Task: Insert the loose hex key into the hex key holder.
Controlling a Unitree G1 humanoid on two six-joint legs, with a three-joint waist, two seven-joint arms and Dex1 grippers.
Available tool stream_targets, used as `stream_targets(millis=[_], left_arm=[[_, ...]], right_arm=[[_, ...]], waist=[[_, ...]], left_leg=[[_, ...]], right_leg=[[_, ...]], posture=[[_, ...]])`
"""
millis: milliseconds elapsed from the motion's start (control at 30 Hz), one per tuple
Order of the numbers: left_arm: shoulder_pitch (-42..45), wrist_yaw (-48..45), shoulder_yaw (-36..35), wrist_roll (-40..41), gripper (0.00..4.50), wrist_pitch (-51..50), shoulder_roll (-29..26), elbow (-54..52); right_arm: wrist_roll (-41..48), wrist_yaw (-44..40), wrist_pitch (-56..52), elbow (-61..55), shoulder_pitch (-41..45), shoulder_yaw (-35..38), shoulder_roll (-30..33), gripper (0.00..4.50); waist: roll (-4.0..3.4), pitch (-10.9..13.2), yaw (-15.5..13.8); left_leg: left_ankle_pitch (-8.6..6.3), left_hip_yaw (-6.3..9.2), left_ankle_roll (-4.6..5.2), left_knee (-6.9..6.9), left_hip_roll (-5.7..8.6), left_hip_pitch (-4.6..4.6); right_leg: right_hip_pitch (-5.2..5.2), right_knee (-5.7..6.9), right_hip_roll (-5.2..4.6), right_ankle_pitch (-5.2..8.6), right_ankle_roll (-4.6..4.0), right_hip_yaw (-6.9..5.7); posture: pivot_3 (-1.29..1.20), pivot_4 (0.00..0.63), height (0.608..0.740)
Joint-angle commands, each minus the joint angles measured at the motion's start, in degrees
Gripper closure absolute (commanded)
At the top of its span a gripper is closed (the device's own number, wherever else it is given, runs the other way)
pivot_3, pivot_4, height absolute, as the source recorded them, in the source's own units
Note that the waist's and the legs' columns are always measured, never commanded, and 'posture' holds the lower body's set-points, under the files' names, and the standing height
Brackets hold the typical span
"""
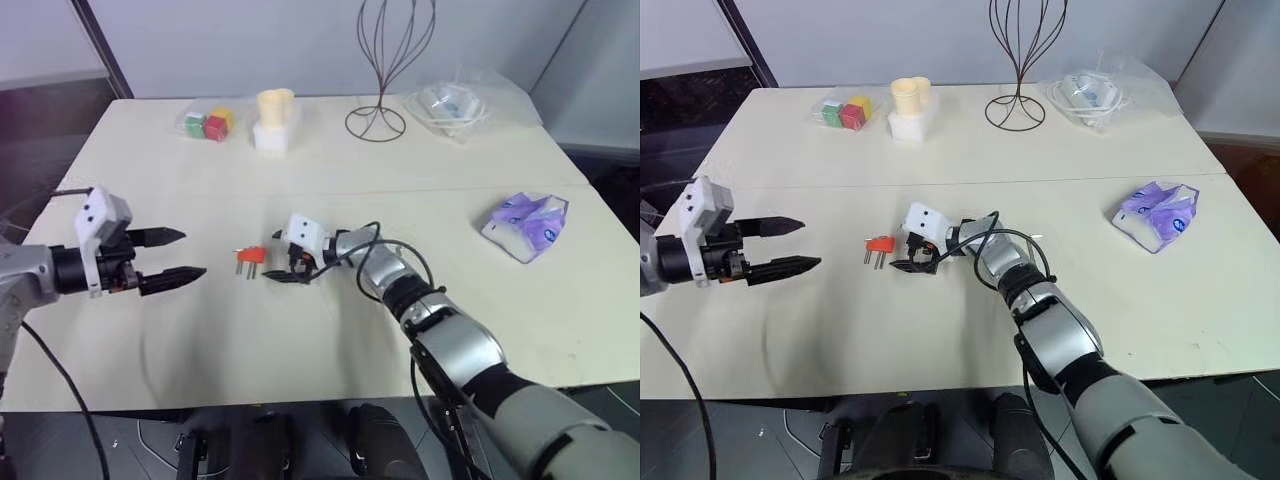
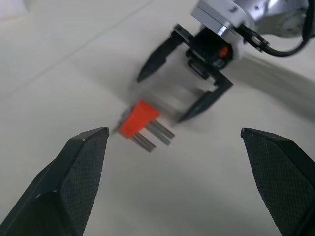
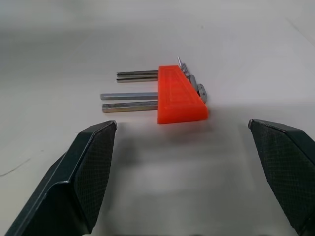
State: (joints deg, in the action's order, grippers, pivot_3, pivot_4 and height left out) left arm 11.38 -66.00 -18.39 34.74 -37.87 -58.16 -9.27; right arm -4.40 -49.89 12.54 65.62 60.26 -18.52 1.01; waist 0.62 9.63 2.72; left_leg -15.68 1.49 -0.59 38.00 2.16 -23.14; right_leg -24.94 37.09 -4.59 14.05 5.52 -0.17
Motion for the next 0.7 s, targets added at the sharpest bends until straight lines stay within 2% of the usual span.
stream_targets(millis=[33,400,500,667,700], left_arm=[[-1.0,-0.4,-1.8,-0.3,0.00,1.4,-1.4,-1.8],[-4.6,4.1,-3.9,1.0,0.00,0.8,1.4,-5.8],[-5.4,5.1,-4.4,1.2,0.00,0.7,1.9,-6.8],[-6.1,6.4,-4.5,1.1,0.00,1.3,2.2,-7.1],[-6.1,6.4,-4.4,1.1,0.00,1.5,2.2,-7.0]], right_arm=[[-0.9,1.2,1.5,2.7,3.2,1.6,-1.9,0.05],[-5.0,2.7,0.3,8.4,5.1,2.0,-6.1,0.05],[-5.9,3.1,-0.3,8.9,4.8,2.2,-6.2,0.89],[-6.6,3.7,-0.9,9.2,4.2,2.7,-6.0,3.45],[-6.8,3.8,-0.9,9.3,4.1,2.7,-6.0,3.48]], waist=[[-0.01,0.0,0.0],[-0.04,0.0,0.0],[-0.03,0.0,0.1],[-0.04,0.0,0.4],[-0.04,0.0,0.3]], left_leg=[[0.01,0.00,-0.01,-0.01,0.00,0.00],[0.02,0.03,-0.05,-0.06,0.00,0.00],[0.02,0.04,-0.06,-0.08,0.00,0.02],[0.04,0.07,-0.08,-0.11,-0.01,0.05],[0.04,0.11,-0.09,-0.12,0.00,0.07]], right_leg=[[0.00,0.00,0.00,0.00,0.00,0.00],[-0.03,0.01,-0.04,0.00,-0.01,0.00],[-0.04,0.02,-0.04,0.00,-0.01,0.00],[-0.03,0.08,-0.04,0.01,-0.03,0.01],[0.01,0.08,-0.04,0.01,-0.03,-0.01]], posture=[[0.00,0.150,0.740],[0.00,0.150,0.740],[0.00,0.150,0.740],[0.00,0.150,0.740],[0.00,0.150,0.740]])
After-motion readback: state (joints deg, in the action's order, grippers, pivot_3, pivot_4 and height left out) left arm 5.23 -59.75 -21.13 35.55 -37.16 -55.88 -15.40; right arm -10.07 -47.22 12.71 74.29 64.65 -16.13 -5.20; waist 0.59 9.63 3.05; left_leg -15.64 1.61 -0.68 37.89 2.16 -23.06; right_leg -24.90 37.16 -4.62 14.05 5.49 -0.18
